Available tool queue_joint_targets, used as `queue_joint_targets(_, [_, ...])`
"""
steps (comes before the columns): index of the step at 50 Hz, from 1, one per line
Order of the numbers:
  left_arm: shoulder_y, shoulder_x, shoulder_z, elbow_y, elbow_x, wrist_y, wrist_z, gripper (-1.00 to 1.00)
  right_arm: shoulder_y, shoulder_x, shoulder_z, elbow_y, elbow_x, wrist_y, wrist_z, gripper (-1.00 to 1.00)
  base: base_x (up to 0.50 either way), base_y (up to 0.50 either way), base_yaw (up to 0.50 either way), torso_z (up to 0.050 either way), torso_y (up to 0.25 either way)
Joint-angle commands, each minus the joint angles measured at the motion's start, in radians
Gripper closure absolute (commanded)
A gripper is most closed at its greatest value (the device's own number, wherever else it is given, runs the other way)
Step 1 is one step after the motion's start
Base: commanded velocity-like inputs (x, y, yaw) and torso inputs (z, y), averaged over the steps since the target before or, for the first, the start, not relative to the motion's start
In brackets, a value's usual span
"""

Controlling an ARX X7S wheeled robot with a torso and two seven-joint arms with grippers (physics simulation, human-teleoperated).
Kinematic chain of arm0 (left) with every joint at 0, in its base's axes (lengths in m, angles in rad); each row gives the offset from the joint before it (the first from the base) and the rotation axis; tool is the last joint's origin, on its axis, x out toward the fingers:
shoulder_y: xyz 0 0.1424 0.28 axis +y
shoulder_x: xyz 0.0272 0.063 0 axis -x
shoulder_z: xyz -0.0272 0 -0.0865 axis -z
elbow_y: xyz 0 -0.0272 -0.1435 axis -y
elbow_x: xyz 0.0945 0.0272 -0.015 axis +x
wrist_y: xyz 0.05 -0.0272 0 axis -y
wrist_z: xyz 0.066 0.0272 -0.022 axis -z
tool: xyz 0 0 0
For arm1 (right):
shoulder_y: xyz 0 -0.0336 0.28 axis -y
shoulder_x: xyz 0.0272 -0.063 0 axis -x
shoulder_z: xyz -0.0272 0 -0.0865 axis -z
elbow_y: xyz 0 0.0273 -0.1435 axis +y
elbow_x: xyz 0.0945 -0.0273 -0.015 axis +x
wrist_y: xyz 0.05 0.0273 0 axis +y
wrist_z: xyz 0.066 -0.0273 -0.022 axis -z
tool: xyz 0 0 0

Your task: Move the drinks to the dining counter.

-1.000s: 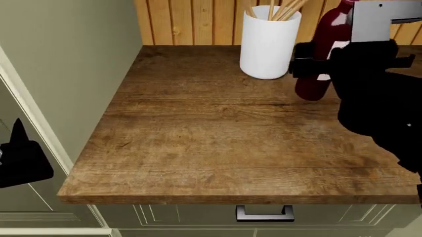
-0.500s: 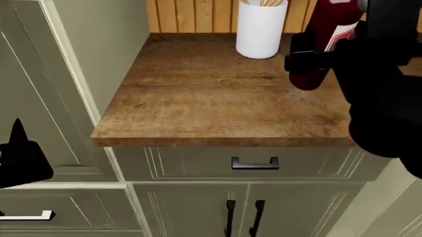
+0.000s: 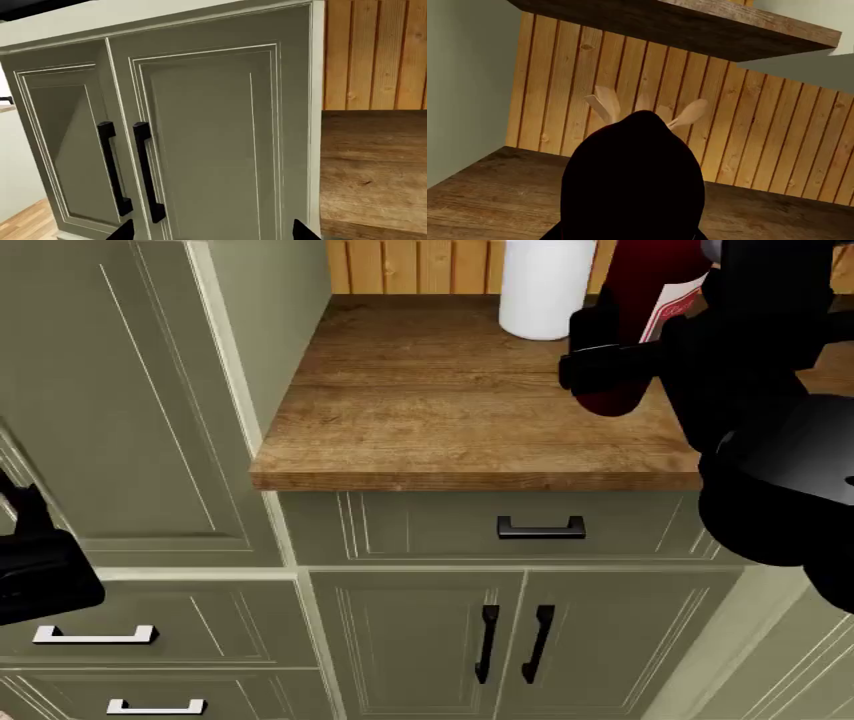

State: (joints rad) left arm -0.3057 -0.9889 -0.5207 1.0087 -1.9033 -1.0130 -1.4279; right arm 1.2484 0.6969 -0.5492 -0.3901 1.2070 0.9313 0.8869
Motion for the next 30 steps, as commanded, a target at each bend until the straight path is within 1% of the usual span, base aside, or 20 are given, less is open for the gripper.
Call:
queue_joint_targets(1, [0.019, 0.017, -0.023, 0.000, 0.012, -0.013, 0.015, -1.00, 0.014, 0.002, -0.016, -0.015, -0.040, 0.015, -0.020, 1.00, 0.00, 0.50, 0.00, 0.000, 0.000])
queue_joint_targets(6, [0.033, 0.019, -0.048, 0.001, 0.006, -0.015, 0.021, -1.00, 0.007, 0.001, -0.007, -0.021, -0.041, -0.003, -0.025, 1.00, 0.00, 0.50, 0.00, 0.000, 0.000])
queue_joint_targets(10, [0.038, 0.022, -0.058, 0.000, 0.008, -0.018, 0.026, -1.00, 0.005, 0.004, -0.006, -0.007, -0.036, 0.003, -0.020, 1.00, 0.00, 0.04, 0.00, 0.000, 0.000])
queue_joint_targets(16, [0.017, 0.014, -0.031, -0.006, 0.008, -0.013, 0.020, -1.00, 0.022, 0.005, -0.018, -0.018, -0.036, 0.023, -0.015, 1.00, -0.48, 0.13, 0.00, 0.000, 0.000])
queue_joint_targets(24, [0.010, 0.009, -0.025, -0.007, 0.005, -0.010, 0.017, -1.00, 0.021, 0.000, -0.017, -0.016, -0.025, 0.025, -0.014, 1.00, -0.50, 0.12, 0.00, 0.000, 0.000])
queue_joint_targets(26, [0.009, 0.013, -0.020, -0.008, 0.011, -0.013, 0.020, -1.00, 0.028, -0.003, -0.010, -0.026, 0.013, 0.042, -0.003, 1.00, -0.50, 0.12, 0.00, 0.000, 0.000])
queue_joint_targets(28, [0.010, 0.015, -0.020, -0.010, 0.015, -0.016, 0.023, -1.00, 0.036, -0.008, 0.017, -0.029, 0.094, 0.062, 0.028, 1.00, -0.50, 0.12, 0.00, 0.000, 0.000])
queue_joint_targets(30, [0.007, 0.025, -0.009, -0.011, 0.028, -0.022, 0.029, -1.00, 0.067, -0.016, 0.014, -0.043, 0.188, 0.125, 0.098, 1.00, -0.50, 0.06, 0.00, 0.000, 0.000])
